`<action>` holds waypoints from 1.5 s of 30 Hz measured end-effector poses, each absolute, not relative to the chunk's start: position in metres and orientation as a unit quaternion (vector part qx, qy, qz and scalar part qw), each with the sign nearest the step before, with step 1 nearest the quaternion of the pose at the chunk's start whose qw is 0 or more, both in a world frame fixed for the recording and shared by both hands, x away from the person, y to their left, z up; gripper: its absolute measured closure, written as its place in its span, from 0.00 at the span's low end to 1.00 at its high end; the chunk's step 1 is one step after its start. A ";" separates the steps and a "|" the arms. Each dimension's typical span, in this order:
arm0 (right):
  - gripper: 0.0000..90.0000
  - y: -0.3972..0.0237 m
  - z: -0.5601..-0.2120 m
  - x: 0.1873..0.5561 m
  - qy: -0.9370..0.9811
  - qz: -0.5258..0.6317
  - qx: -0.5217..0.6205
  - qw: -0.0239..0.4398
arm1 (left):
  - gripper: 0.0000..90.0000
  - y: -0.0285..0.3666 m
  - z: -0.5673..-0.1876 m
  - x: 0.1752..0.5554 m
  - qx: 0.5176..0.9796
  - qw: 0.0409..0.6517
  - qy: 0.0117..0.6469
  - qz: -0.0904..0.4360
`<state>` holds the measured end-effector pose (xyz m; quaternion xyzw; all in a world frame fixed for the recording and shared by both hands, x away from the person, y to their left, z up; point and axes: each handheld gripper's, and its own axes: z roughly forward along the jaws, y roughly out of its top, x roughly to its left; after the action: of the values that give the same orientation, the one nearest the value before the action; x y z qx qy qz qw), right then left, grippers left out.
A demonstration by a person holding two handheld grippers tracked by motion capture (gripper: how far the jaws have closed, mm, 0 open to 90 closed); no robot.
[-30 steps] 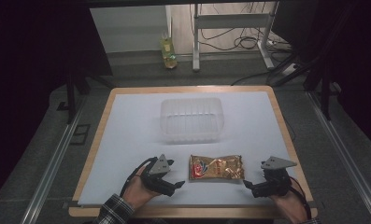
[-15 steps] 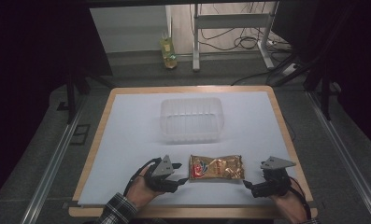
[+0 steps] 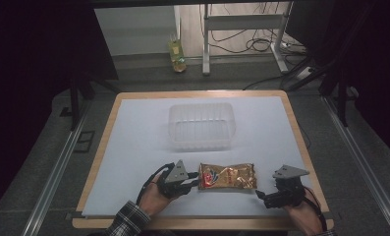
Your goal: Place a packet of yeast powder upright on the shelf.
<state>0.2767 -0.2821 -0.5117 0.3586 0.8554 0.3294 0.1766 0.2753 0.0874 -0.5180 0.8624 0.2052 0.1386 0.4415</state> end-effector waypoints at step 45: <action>0.00 -0.284 -0.512 0.276 0.853 0.320 0.374 0.170 | 1.00 0.055 -0.534 0.299 0.871 0.422 0.209 0.139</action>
<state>0.2764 -0.2838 -0.5123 0.3744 0.8533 0.3204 0.1704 0.2988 0.0547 -0.5336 0.8711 0.2088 0.1392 0.4221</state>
